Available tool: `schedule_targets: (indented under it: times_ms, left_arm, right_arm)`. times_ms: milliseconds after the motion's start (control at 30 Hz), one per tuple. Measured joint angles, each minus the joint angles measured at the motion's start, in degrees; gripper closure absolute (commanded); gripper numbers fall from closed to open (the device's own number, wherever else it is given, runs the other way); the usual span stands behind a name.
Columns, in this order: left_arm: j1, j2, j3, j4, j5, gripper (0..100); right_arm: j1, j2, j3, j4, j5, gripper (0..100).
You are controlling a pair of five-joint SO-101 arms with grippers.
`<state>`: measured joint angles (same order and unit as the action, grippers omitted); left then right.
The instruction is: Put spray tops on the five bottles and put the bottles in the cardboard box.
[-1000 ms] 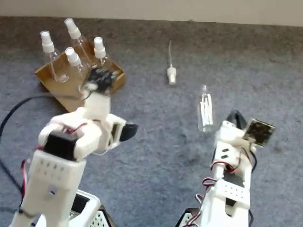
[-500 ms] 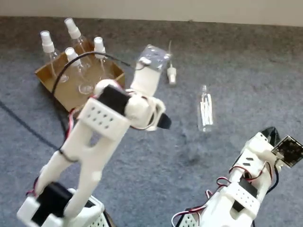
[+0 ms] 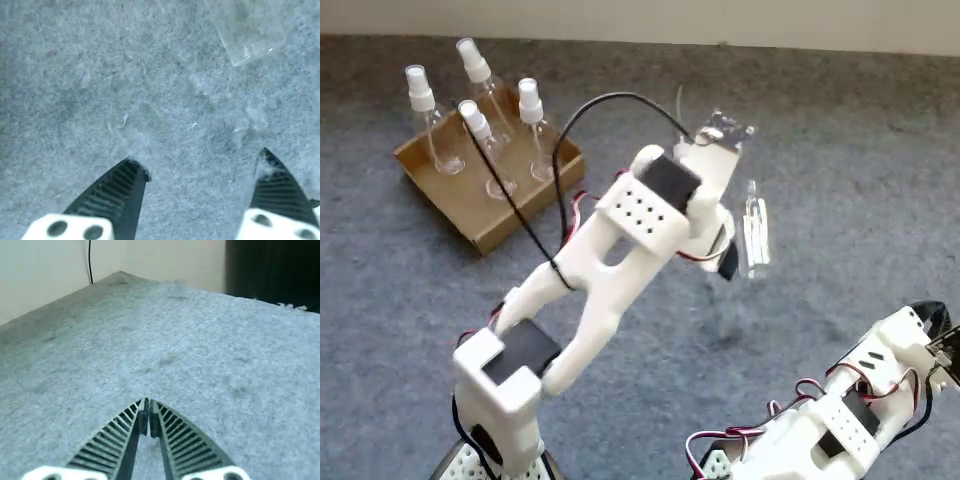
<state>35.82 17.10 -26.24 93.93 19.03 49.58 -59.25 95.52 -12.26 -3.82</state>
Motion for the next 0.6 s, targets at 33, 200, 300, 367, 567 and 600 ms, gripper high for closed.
schedule_targets:
  times_ms: [33, 200, 300, 367, 567, 600]
  left_arm:
    - [0.5, 1.3, -1.7, 0.0, 0.8, 71]
    - [3.7, 7.7, -8.0, 0.0, 4.2, 71]
    - [3.9, 11.3, -11.3, -1.0, 4.8, 71]
    - [3.3, 13.5, -13.2, -2.2, 4.8, 71]
    - [3.9, 17.9, -14.7, -8.4, 4.8, 71]
    - [3.9, 18.6, -14.7, -10.2, 4.8, 71]
  right_arm:
    - [0.1, 0.0, 0.0, 1.4, 0.0, 99.2]
    - [3.5, 0.0, 0.0, 11.2, 0.0, 99.2]
    - [4.9, 0.0, 0.0, 13.3, 0.0, 99.2]
    - [6.4, 0.0, 0.0, 13.6, 0.0, 99.2]
    - [9.0, 0.0, 0.0, 13.7, 0.0, 99.2]
    - [9.1, 0.0, 0.0, 13.7, 0.0, 99.2]
